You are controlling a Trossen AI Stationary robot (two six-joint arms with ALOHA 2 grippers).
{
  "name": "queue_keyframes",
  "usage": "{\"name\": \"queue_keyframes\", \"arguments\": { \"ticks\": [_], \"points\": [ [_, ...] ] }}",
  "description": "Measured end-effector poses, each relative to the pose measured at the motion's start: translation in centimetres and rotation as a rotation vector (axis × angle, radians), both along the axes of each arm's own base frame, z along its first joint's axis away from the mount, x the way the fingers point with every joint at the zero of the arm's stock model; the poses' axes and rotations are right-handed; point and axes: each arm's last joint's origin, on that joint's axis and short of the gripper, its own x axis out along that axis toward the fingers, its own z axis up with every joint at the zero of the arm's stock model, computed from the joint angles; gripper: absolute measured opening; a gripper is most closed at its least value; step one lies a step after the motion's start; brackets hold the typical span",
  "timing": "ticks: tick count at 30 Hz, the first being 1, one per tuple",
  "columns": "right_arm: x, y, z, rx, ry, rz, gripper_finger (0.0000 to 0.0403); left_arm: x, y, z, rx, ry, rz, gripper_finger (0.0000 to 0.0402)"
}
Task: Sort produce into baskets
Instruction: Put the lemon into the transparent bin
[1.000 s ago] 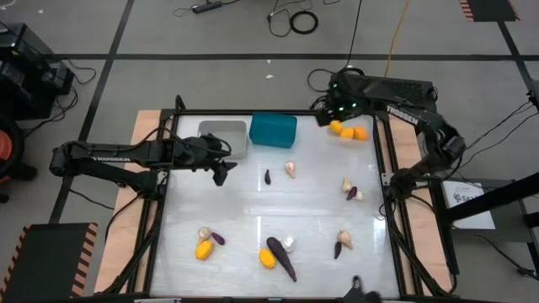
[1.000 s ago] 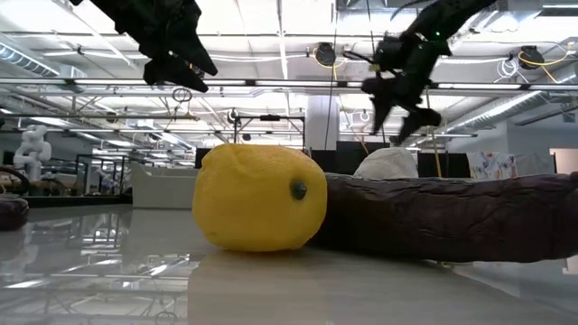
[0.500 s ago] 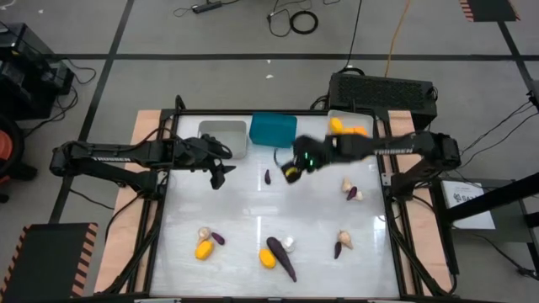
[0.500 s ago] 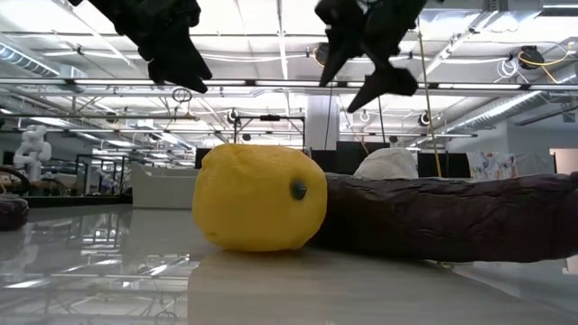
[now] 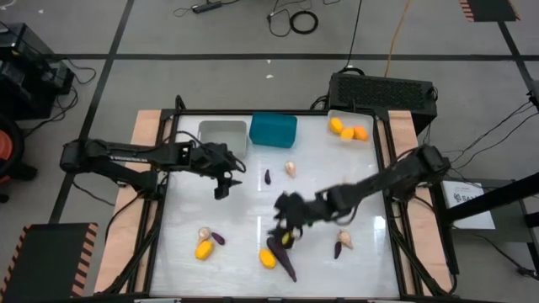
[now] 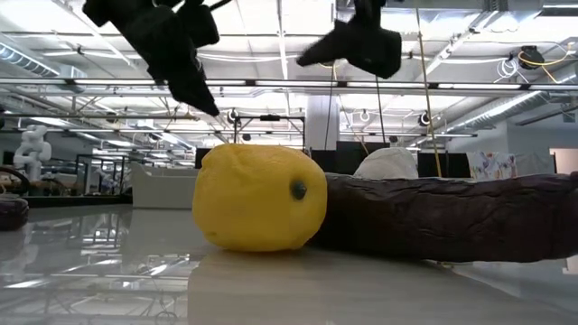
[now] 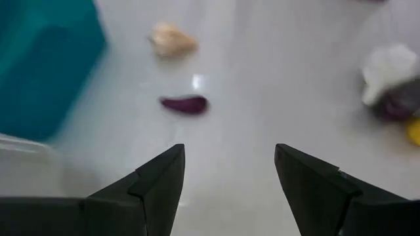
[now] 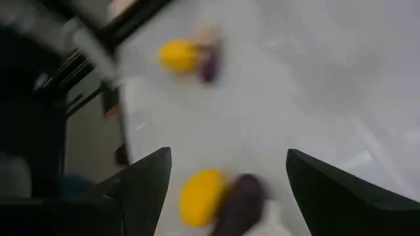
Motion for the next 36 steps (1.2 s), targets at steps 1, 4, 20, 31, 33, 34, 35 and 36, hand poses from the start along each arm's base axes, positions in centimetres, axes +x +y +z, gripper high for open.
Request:
{"name": "queue_keyframes", "arguments": {
  "ticks": [1, 4, 20, 31, 33, 34, 35, 36],
  "points": [
    [0.3, 0.9, -0.5, -0.009, -0.018, 0.049, 0.0293, 0.2, -0.1, -0.3, -0.022, 0.008, -0.017, 0.0244],
    [0.9, 3.2, -2.0, -0.009, -0.065, 0.182, 0.0293, 0.5, -0.3, -1.0, -0.074, 0.043, -0.065, 0.0244],
    [5.6, 7.8, -2.7, -0.345, 0.071, 0.444, 0.0293, 1.3, -1.8, -1.8, -0.095, 0.066, -0.146, 0.0244],
    [6.4, 9.0, -3.7, -0.244, 0.205, 0.328, 0.0293, 1.4, -1.8, -1.7, -0.095, 0.048, -0.146, 0.0244],
    [6.1, 9.2, -3.9, -0.207, 0.249, 0.282, 0.0293, 1.4, -1.8, -1.7, -0.095, 0.047, -0.145, 0.0244],
    [5.9, 9.2, -3.9, -0.188, 0.264, 0.259, 0.0293, 1.4, -1.8, -1.7, -0.095, 0.047, -0.145, 0.0244],
    [5.8, 9.3, -4.0, -0.174, 0.278, 0.241, 0.0293, 1.5, -1.8, -1.7, -0.094, 0.044, -0.146, 0.0244],
    [5.7, 9.3, -4.0, -0.162, 0.288, 0.226, 0.0293, 1.5, -1.8, -1.7, -0.094, 0.042, -0.146, 0.0244]
  ]
}}
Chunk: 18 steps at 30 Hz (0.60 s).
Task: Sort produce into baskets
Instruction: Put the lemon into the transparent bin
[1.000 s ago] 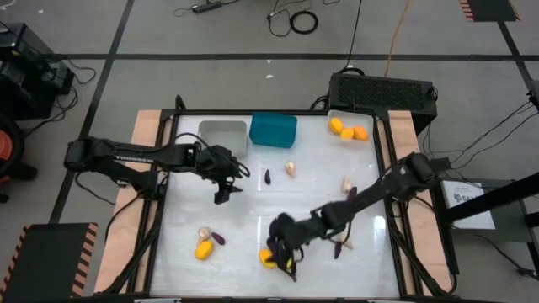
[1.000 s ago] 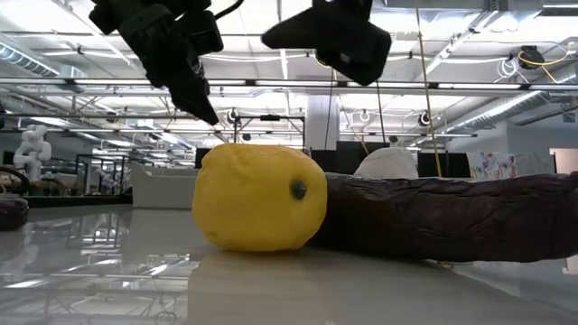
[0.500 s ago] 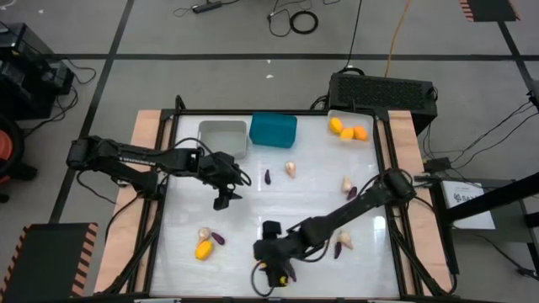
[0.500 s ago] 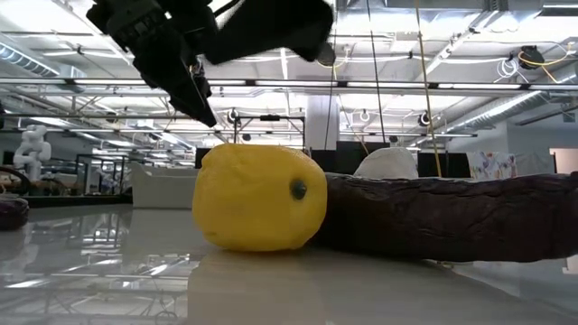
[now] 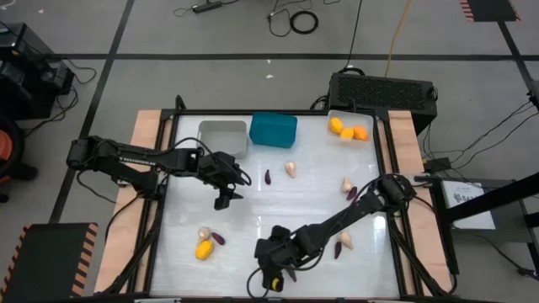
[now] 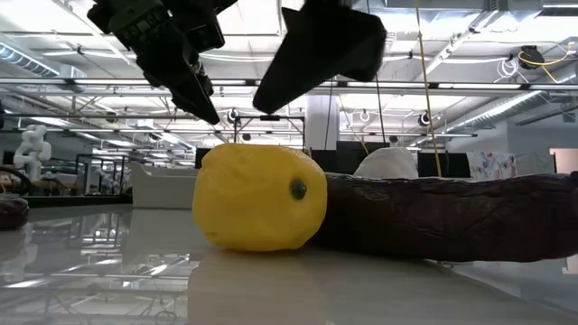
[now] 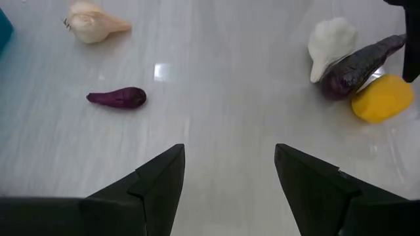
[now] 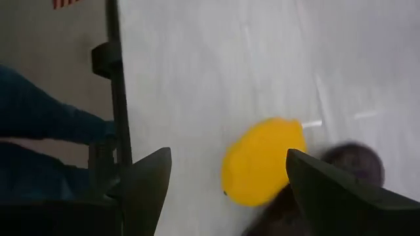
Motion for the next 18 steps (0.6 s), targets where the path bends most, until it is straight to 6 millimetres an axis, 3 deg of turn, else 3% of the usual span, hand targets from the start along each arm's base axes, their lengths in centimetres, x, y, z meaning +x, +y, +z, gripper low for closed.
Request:
{"name": "queue_keyframes", "arguments": {
  "ticks": [7, 11, 18],
  "points": [
    [-0.2, 0.0, -0.3, -0.004, 0.020, -0.114, 0.0293, 0.0, 0.0, 0.0, 0.004, -0.002, 0.004, 0.0244],
    [0.1, 0.1, -1.7, 0.025, 0.054, -0.170, 0.0293, 0.0, 0.0, 0.0, 0.004, -0.005, 0.004, 0.0244],
    [0.3, 0.1, -2.3, -0.018, 0.031, -0.187, 0.0293, 0.1, 0.0, 0.1, 0.006, -0.012, 0.006, 0.0244]
  ]
}}
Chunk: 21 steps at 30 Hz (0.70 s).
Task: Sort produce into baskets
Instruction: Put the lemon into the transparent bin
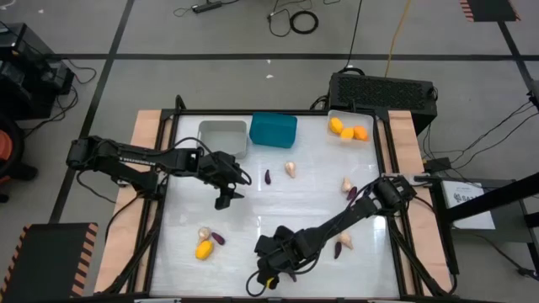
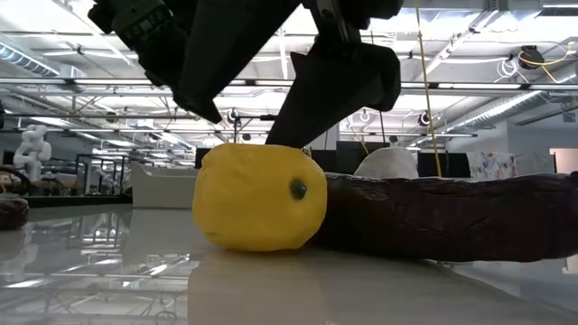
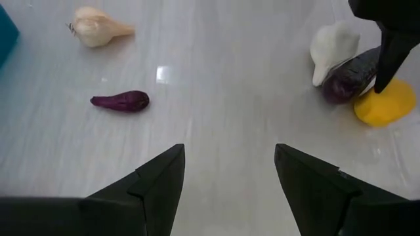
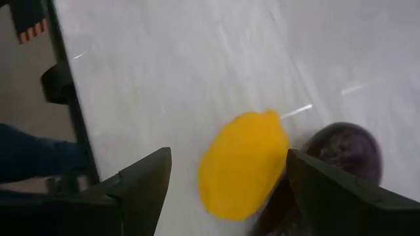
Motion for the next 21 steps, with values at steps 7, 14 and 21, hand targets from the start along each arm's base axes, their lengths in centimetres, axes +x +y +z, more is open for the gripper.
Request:
{"name": "queue_keyframes", "arguments": {
  "ticks": [7, 14, 21],
  "points": [
    [0.0, -0.1, -0.6, -0.030, 0.011, -0.018, 0.0293, 0.0, 0.0, 0.0, 0.000, -0.004, 0.000, 0.0244],
    [0.1, 0.1, -1.6, -0.039, 0.029, -0.015, 0.0293, 0.0, 0.0, 0.0, 0.000, -0.004, 0.001, 0.0244],
    [0.2, 0.3, -3.0, -0.059, 0.059, -0.006, 0.0293, 0.0, 0.0, 0.0, 0.000, -0.004, 0.001, 0.0244]
  ]
}}
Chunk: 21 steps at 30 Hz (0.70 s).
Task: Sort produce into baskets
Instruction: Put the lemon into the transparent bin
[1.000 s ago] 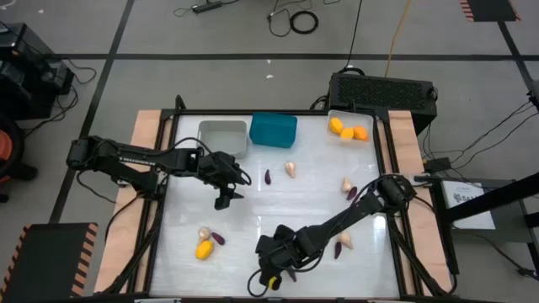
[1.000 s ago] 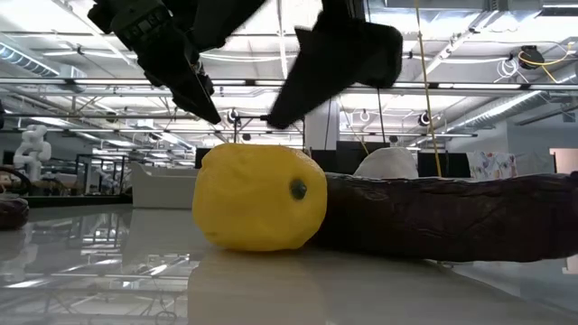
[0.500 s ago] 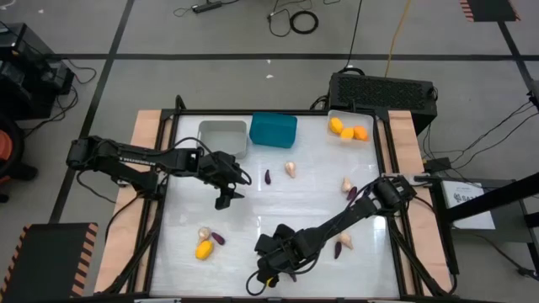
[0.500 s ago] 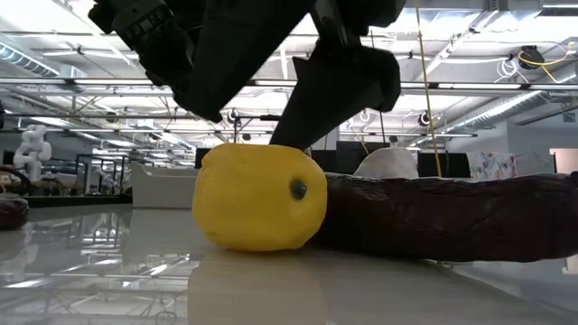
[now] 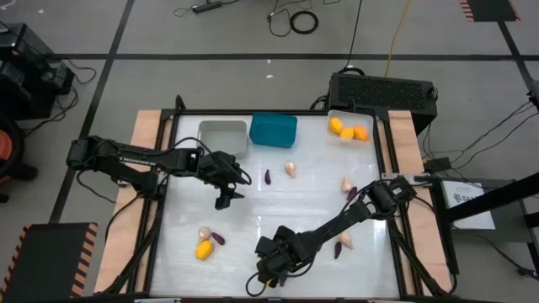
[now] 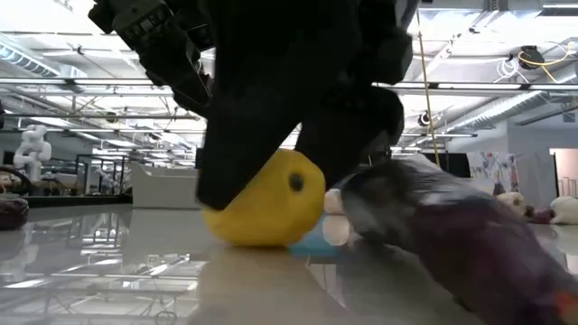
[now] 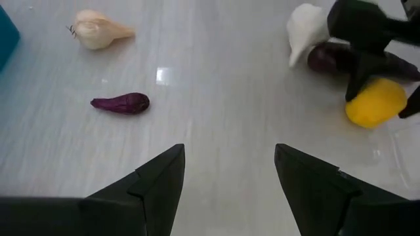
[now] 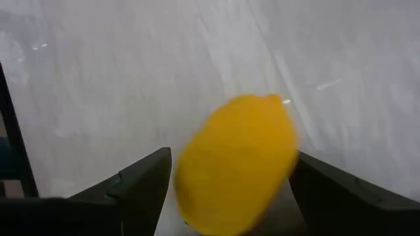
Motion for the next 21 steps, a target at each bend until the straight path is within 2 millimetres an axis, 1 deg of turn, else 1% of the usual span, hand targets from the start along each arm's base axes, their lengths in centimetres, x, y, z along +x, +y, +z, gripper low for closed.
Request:
{"name": "queue_keyframes", "arguments": {
  "ticks": [5, 8, 11, 14, 18, 21],
  "points": [
    [0.0, 0.0, -0.1, -0.020, 0.001, 0.020, 0.0290, 0.0, 0.0, 0.0, 0.000, 0.000, 0.000, 0.0244],
    [-0.1, -0.1, -0.1, -0.026, 0.011, 0.021, 0.0279, 0.0, 0.0, 0.0, 0.000, -0.001, 0.000, 0.0244],
    [-0.1, -0.1, -0.1, -0.028, 0.013, 0.021, 0.0255, 0.0, 0.0, 0.0, -0.001, -0.001, 0.001, 0.0244],
    [-0.2, -0.2, -0.2, -0.034, 0.023, 0.021, 0.0222, 0.0, 0.0, 0.0, -0.001, -0.001, 0.001, 0.0244],
    [-0.7, -0.5, 0.5, -0.051, 0.054, 0.019, 0.0184, 0.0, 0.0, 0.0, -0.018, 0.003, 0.019, 0.0244],
    [-1.2, -1.3, 1.6, -0.086, 0.086, 0.013, 0.0174, 0.0, 0.0, 0.0, -0.019, 0.003, 0.020, 0.0244]
  ]
}}
